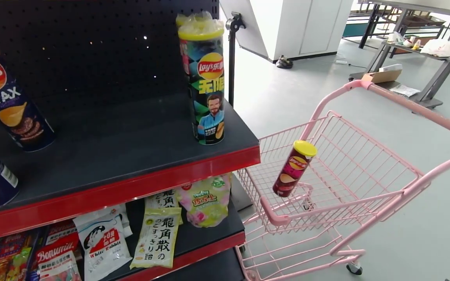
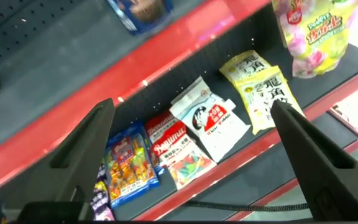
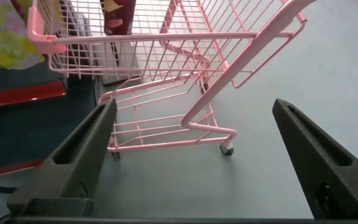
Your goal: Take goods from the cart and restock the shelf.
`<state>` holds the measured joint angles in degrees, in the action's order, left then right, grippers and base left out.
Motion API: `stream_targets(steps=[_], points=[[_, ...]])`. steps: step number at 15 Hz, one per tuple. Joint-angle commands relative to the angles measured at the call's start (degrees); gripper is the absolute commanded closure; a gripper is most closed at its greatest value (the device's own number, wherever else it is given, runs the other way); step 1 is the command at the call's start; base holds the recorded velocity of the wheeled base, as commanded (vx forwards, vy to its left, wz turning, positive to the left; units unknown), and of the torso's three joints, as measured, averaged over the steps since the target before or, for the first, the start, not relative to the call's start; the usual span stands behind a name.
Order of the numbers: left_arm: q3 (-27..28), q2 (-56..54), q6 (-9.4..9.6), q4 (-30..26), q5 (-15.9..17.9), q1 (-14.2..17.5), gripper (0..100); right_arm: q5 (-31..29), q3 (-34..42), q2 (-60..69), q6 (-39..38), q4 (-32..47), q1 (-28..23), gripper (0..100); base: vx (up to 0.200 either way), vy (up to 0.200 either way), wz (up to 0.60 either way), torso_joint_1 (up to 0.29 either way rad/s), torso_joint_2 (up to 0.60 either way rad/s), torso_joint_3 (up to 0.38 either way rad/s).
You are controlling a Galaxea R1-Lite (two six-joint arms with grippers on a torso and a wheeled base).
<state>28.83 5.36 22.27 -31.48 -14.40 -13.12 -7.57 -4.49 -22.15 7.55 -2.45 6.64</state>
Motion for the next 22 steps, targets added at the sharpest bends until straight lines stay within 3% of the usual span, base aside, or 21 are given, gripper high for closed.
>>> stream_targets(steps=[1,4,6,7,9,10,12,15,22], points=[[0.00,0.17,-0.04,-0.08,-0.02,0.02,0,0.01,0.18,-0.17,0.01,-0.01,0.04,0,0.000,0.000,0.00,-0.163,0.55,0.378],[0.00,0.17,-0.21,0.27,-0.02,0.02,0,0.19,-0.70,-2.02,0.28,-0.10,0.30,0,0.000,0.000,0.00,-0.150,0.51,0.360],[-0.18,0.35,-1.00,1.42,-0.19,0.02,0,0.89,-6.76,-10.81,-0.34,-1.24,0.48,0,0.000,0.000,0.00,-0.054,0.22,0.163],[-0.79,0.79,-3.73,3.18,-0.10,0.02,0,1.77,-12.74,-21.62,-3.33,-6.25,0.74,0,0.000,0.000,0.00,-0.022,0.08,0.061],[-0.79,3.16,-7.95,5.64,-0.46,0.02,0,3.26,-17.66,-37.26,-8.42,-18.38,1.00,0,0.000,0.000,0.00,-0.009,0.03,0.023],[-0.62,5.45,-11.81,7.22,-0.37,0.02,0,4.93,-19.16,-45.26,-10.18,-25.67,1.09,0,0.000,0.000,0.00,0.000,0.00,0.000],[-0.18,8.35,-14.98,8.98,0.25,0.02,0,8.63,-22.14,-56.78,-10.45,-32.09,0.74,0,0.000,0.000,0.00,0.000,0.00,0.000],[-0.09,9.14,-15.07,8.98,0.25,0.02,0,11.88,-27.86,-69.26,-12.56,-37.19,0.91,0,0.000,0.000,0.00,0.000,0.00,0.000],[0.88,12.74,-15.07,8.98,0.42,0.02,0,13.72,-40.87,-87.01,-14.31,-39.39,0.91,0,0.000,0.000,0.00,0.000,0.00,0.000]])
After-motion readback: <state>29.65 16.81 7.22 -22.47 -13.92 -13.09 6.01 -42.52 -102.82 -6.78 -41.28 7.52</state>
